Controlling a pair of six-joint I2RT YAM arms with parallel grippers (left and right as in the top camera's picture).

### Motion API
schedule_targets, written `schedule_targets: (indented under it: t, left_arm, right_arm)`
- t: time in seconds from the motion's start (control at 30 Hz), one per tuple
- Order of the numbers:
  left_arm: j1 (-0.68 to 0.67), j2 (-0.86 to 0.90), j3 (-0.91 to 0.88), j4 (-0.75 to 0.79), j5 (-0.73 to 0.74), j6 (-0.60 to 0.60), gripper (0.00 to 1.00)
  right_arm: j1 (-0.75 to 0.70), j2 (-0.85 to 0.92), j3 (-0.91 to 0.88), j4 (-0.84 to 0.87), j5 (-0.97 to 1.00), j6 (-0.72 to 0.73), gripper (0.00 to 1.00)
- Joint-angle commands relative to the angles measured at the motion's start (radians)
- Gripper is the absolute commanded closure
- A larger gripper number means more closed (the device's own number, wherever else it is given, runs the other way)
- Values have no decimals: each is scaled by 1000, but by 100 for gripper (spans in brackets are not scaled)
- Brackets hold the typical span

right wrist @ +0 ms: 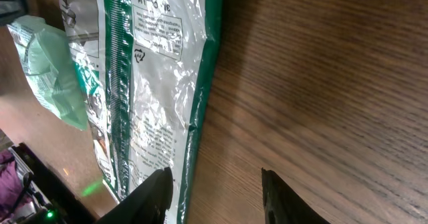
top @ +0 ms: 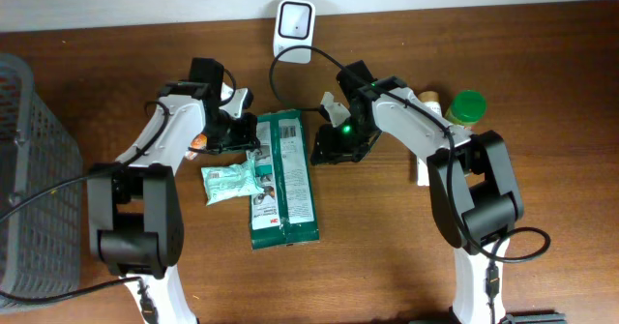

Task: Scan the item barcode
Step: 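Grasp the green-white packet with both grippers and lift it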

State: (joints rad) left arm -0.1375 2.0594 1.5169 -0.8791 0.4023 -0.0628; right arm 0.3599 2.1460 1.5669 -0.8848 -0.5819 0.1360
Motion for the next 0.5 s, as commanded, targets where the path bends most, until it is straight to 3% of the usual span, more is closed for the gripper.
schedule_targets:
  t: [0.0, 0.2, 0.23, 0.33, 0.47]
  left_arm:
    - [-20, 9, -92, 67, -7, -133, 100]
    - [-19, 9, -224, 164, -23, -267, 100]
    - [-19, 9, -224, 169, -37, -283, 100]
    - [-19, 9, -224, 183, -32, -285, 100]
    - [-19, 9, -224, 186, -32, -285, 100]
  right_arm:
    - [6, -13, -6, 0, -12, 4, 59]
    - [6, -13, -8, -14, -34, 5, 58]
    - [6, -11, -30, 5, -76, 4, 50]
    - [6, -11, -187, 136, -274, 4, 46]
    - [50, -11, -283, 326, -327, 233, 44]
